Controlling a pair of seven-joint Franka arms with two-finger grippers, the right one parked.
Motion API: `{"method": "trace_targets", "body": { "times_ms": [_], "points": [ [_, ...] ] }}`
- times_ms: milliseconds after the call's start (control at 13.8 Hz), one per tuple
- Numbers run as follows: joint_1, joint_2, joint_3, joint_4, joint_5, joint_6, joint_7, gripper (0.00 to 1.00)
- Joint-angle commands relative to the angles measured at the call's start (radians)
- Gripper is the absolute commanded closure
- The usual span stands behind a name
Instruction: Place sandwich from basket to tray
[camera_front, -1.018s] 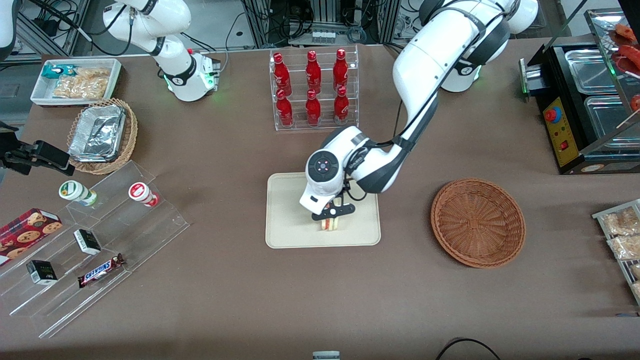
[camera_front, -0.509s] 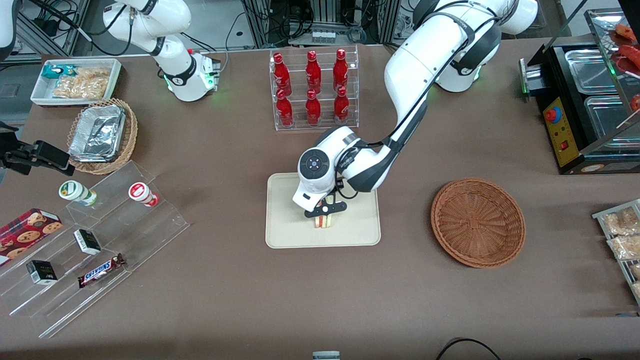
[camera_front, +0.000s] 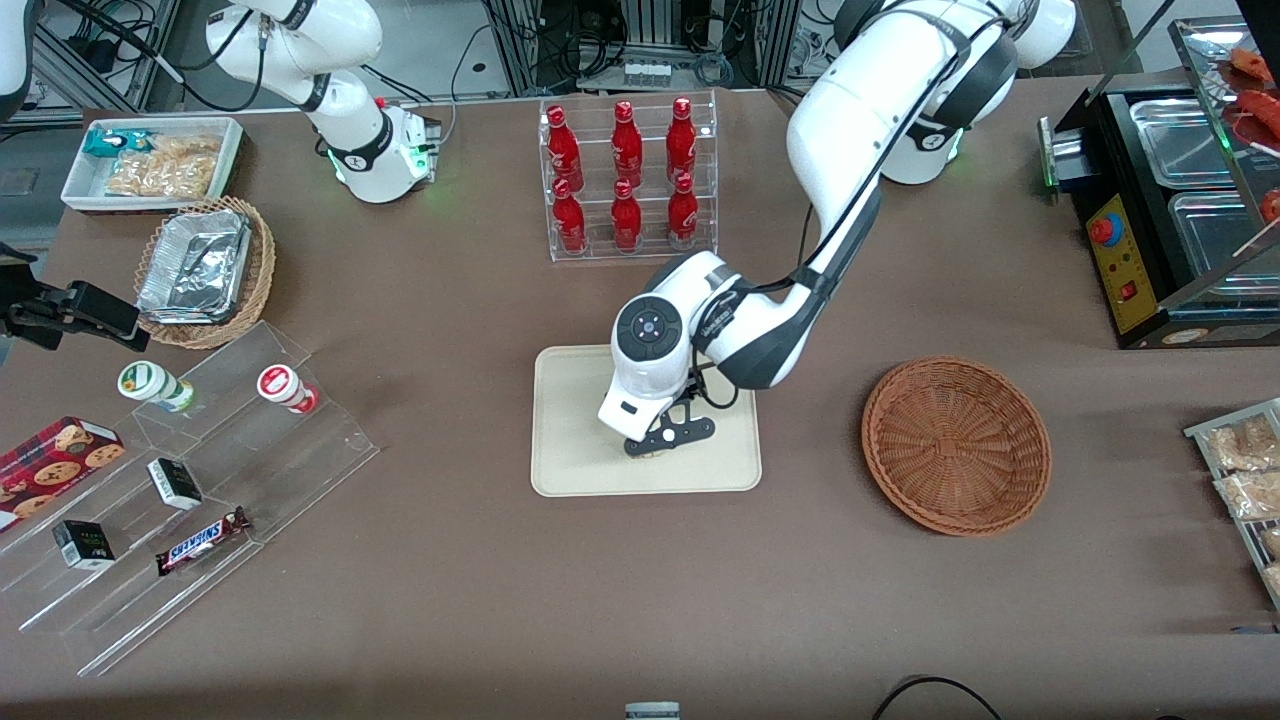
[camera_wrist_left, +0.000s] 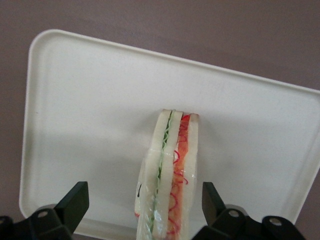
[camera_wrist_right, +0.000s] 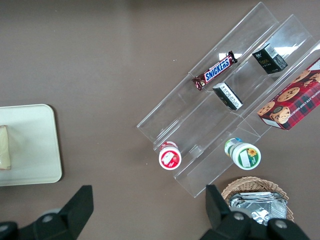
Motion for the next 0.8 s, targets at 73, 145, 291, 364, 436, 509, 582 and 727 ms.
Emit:
{"method": "trace_targets", "body": {
  "times_ms": [73, 145, 291, 364, 436, 509, 582, 727],
  "points": [
    [0.064, -0.139, 0.001, -0.032, 0.017, -0.095, -0.001, 0.00],
    [0.096, -0.181, -0.001, -0.050, 0.017, -0.138, 0.004, 0.00],
    [0.193, -0.290, -0.002, -0.160, 0.011, -0.168, 0.098, 0.00],
    [0.243, -0.355, -0.002, -0.226, 0.004, -0.178, 0.199, 0.00],
    [0.301, -0.412, -0.002, -0.277, 0.000, -0.210, 0.290, 0.00],
    [0.360, -0.454, -0.002, -0.298, -0.015, -0.255, 0.376, 0.00],
    [0.412, -0.485, -0.002, -0.299, -0.029, -0.311, 0.463, 0.00],
    [0.496, -0.532, -0.002, -0.297, -0.036, -0.403, 0.577, 0.00]
  ]
}}
